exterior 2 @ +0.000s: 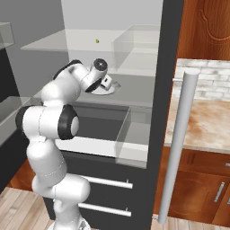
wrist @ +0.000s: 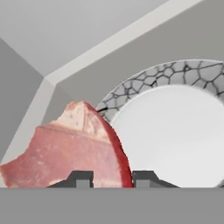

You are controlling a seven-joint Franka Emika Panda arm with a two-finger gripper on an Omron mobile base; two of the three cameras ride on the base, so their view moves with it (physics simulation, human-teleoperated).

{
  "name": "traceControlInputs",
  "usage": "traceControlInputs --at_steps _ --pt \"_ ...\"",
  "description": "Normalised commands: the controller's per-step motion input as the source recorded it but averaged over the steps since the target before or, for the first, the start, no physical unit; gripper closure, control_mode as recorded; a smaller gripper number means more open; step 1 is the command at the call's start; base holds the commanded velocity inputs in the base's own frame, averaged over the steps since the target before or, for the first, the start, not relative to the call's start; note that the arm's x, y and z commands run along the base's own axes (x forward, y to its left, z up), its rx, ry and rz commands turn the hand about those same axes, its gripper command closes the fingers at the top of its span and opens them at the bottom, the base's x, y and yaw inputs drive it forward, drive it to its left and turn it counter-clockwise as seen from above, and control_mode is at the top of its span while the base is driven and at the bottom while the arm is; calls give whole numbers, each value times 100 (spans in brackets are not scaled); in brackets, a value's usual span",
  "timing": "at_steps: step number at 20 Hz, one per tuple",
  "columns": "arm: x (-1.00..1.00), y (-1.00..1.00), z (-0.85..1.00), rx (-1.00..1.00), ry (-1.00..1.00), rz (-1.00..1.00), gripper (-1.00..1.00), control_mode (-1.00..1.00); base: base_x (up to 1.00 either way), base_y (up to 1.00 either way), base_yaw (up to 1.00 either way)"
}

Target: Transport the steak from the fridge to the microwave and turn on the microwave.

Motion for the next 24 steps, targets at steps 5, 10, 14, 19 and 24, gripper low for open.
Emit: traceControlInputs --at_steps 5,10,14,19,24 --pt "-53 0 23 0 0 -3 100 -100 0 0 0" --pt "-60 0 18 -1 0 0 100 -100 0 0 0" --pt "-58 0 23 0 0 0 100 -100 0 0 0" --pt "-64 0 23 -1 0 0 100 -100 0 0 0" --pt "-63 0 21 -8 0 0 100 -100 0 0 0"
